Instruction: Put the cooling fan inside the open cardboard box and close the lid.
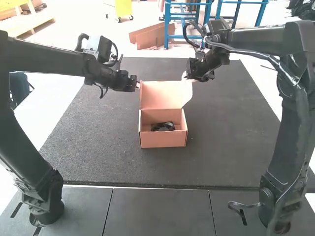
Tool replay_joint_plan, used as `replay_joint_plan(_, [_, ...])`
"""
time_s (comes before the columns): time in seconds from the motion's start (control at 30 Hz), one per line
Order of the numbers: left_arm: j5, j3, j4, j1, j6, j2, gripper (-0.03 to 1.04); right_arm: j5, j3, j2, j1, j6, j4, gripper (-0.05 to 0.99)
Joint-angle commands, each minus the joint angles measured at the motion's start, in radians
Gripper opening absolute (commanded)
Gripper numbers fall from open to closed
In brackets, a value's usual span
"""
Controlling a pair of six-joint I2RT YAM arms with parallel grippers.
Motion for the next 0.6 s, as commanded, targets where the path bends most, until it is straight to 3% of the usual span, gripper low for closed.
replay_joint_plan(0.0, [0.015, 0.036, 0.012, -0.012, -0.011, -0.032, 0.97, -0.038, 0.033, 0.018, -0.007, 0.015, -0.004, 0.26])
replay_joint_plan(0.2, [0.015, 0.034, 0.013, -0.012, -0.014, -0.031, 0.97, -0.054, 0.033, 0.024, -0.004, 0.018, -0.013, 0.2])
replay_joint_plan(0.57, [0.014, 0.028, 0.006, -0.012, -0.018, -0.032, 0.97, -0.04, 0.037, 0.024, -0.005, 0.021, -0.007, 0.2])
